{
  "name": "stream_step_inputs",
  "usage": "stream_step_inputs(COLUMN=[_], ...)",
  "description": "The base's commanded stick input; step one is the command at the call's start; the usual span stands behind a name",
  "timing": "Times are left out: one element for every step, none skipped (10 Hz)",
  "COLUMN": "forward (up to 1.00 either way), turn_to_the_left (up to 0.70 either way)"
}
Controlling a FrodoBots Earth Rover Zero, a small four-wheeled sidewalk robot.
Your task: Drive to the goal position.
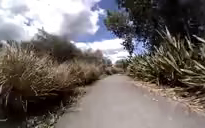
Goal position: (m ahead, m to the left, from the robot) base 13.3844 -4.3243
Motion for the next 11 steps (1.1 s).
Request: stream_step_inputs(forward=[1.00, 1.00, 1.00, 1.00, 1.00, 1.00, 1.00, 1.00, 1.00, 1.00, 1.00], turn_to_the_left=[-0.03, -0.03, -0.03, -0.03, -0.02, -0.01, 0.00, 0.00, 0.00, -0.01, -0.03])
